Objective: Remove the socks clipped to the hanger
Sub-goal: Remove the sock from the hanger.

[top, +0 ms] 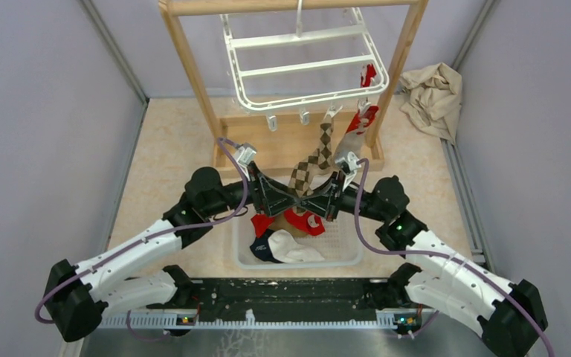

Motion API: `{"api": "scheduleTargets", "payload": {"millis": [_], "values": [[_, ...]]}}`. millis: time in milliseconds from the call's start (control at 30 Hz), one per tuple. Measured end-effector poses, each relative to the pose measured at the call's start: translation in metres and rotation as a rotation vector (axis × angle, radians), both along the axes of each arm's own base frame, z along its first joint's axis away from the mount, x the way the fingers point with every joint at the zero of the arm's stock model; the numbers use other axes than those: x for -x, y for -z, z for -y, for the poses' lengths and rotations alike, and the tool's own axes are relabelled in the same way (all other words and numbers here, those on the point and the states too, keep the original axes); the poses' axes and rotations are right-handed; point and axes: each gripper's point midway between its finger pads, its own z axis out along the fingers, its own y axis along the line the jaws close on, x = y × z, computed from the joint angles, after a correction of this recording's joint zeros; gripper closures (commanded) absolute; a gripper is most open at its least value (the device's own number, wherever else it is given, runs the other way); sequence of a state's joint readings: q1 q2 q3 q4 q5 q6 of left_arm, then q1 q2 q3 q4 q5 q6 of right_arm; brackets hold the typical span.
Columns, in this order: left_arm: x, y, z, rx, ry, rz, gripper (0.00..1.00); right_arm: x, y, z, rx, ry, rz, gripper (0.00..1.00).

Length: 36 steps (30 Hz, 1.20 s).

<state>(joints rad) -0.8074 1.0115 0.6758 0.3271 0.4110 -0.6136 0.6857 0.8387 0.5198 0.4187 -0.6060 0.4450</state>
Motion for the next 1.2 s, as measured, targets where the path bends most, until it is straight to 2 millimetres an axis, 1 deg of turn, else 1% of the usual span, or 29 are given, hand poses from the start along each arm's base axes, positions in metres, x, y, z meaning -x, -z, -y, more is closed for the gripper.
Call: {"api": "scheduleTargets", "payload": {"millis": [100,267,400,567,600,633,767,900,1067,1200], "values": [[-0.001,-0.002,-0.003,-0.012,-0.017,0.007,0.20,0.000,0.002,0.004,0.017,0.019,0.006,1.00],[-0.004,-0.016,-0.011,-0.017,-0.061,0.037,0.20,-0.003,0.004,0.011,0.074,0.081,0.019,1.00],[-0.009,-0.032,-0.017,-0.018,-0.106,0.057,0.21,-0.005,0.003,0.014,0.128,0.136,0.043,1.00],[-0.011,-0.057,-0.020,0.003,-0.127,0.081,0.23,-0.003,0.001,0.011,0.197,0.180,0.081,1.00],[-0.012,-0.062,-0.020,0.008,-0.130,0.086,0.23,-0.006,0.003,0.012,0.223,0.204,0.088,1.00],[-0.012,-0.067,-0.021,0.013,-0.133,0.091,0.24,-0.001,0.004,0.008,0.234,0.190,0.094,1.00],[-0.011,-0.088,-0.022,0.036,-0.139,0.114,0.25,0.005,0.018,-0.003,0.329,0.197,0.120,1.00],[-0.012,-0.099,-0.024,0.043,-0.151,0.130,0.25,0.011,0.029,-0.015,0.425,0.202,0.163,1.00],[-0.016,-0.100,-0.030,0.025,-0.186,0.142,0.24,0.015,0.037,-0.028,0.517,0.222,0.225,1.00],[-0.018,-0.100,-0.035,0.006,-0.209,0.150,0.23,0.015,0.037,-0.038,0.558,0.225,0.267,1.00]]}}
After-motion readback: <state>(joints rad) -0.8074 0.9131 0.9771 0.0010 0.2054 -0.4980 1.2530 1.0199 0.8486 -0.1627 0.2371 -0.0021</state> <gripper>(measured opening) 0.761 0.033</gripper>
